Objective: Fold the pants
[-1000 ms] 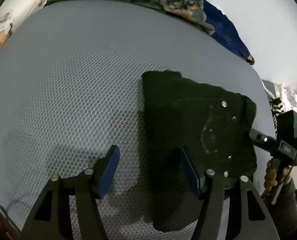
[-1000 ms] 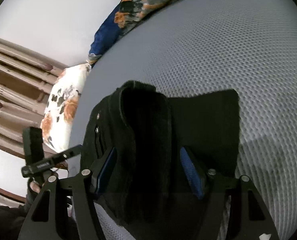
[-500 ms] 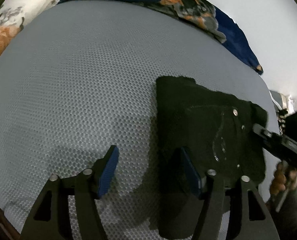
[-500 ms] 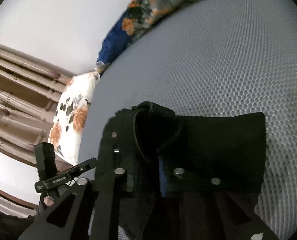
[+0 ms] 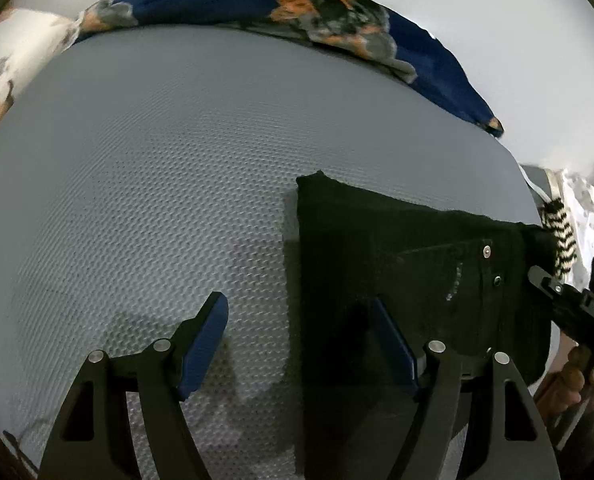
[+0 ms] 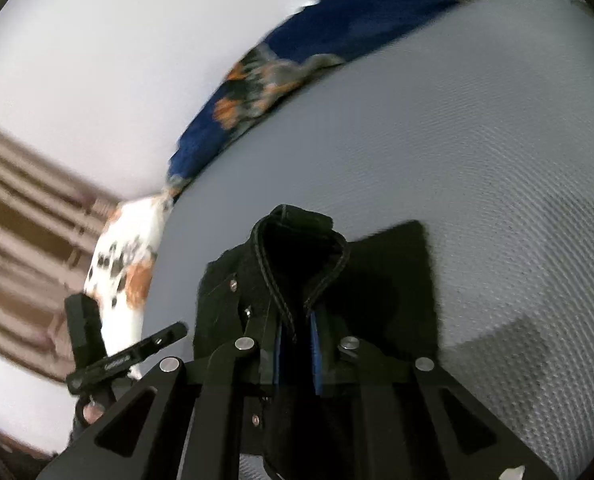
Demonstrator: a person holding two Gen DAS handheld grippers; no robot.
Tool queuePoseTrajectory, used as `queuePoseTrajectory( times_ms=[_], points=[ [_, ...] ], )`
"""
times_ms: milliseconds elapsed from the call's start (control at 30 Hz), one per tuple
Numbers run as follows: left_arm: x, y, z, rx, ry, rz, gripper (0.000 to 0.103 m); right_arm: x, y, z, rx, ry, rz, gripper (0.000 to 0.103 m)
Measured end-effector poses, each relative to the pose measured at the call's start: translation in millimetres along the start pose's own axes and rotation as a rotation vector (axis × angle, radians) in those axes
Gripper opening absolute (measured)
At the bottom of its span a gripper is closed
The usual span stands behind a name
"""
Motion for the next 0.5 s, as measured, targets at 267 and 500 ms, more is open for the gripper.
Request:
queuePoseTrajectory(
  times_ms=[267, 500],
  points=[
    [4, -32, 7, -0.059, -0.062, -0.071, 0.074, 31, -33, 5, -0.04, -0.026, 0.115, 0.016],
    [2, -46, 10, -0.071, -0.091, -0.126, 0.079, 24, -26, 10, -0.026, 0.004, 0.182, 0.028]
  ],
)
Point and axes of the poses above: each gripper's, at about its wrist camera, not at the fingertips, and y roughly against the way its jaws point, x to its right, z to its underside, the point moved 7 cm from there along -y, roughly the way its jaws point, and after that the axes turned 14 degrees about z, right-handed, at the moved point
